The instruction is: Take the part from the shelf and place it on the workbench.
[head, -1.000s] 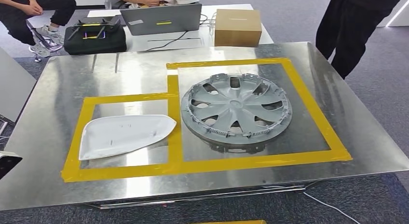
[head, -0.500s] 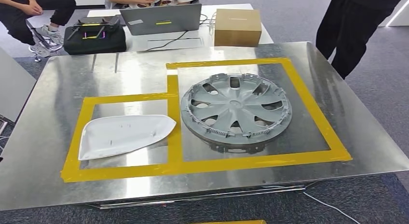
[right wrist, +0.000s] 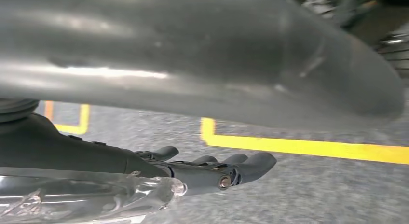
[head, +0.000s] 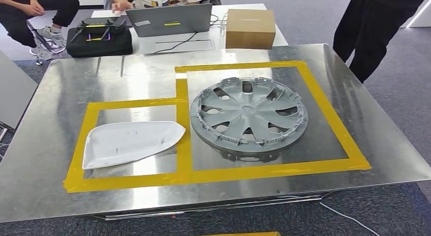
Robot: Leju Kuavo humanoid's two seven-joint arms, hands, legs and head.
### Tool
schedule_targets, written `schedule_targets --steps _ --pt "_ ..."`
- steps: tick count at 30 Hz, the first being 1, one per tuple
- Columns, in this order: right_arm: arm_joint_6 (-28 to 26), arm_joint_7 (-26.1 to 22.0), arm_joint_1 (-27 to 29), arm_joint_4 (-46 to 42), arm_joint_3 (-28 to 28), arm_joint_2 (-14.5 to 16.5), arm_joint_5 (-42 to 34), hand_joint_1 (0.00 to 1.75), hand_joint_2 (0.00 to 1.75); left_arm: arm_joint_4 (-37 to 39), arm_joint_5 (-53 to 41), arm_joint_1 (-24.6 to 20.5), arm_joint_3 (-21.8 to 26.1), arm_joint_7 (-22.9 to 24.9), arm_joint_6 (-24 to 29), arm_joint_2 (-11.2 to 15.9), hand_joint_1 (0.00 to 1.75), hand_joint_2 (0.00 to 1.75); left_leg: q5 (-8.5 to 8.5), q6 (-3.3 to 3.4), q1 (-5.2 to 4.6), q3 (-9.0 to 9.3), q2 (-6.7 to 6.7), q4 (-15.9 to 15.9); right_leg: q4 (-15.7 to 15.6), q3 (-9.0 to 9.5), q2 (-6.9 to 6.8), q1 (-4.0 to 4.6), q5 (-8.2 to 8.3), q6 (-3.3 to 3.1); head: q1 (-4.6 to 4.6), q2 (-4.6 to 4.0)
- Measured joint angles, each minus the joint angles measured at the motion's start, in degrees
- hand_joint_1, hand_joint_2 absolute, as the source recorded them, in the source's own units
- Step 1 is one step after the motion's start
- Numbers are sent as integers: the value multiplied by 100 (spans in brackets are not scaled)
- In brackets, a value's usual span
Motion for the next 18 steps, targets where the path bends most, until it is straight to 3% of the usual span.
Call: schedule_targets --steps 7,18 --pt "-51 -108 -84 0 -87 0 -165 0 0 453 424 -415 1031 183 63 -346 0 0 -9 11 -1 16 -1 0 0 5 -6 -1 -6 1 1 0" --pt "-67 -86 -98 0 -158 0 -296 0 0 1446 451 -597 1526 438 765 -429 0 0 -13 7 -1 18 -1 0 0 13 -5 0 -9 -1 1 0"
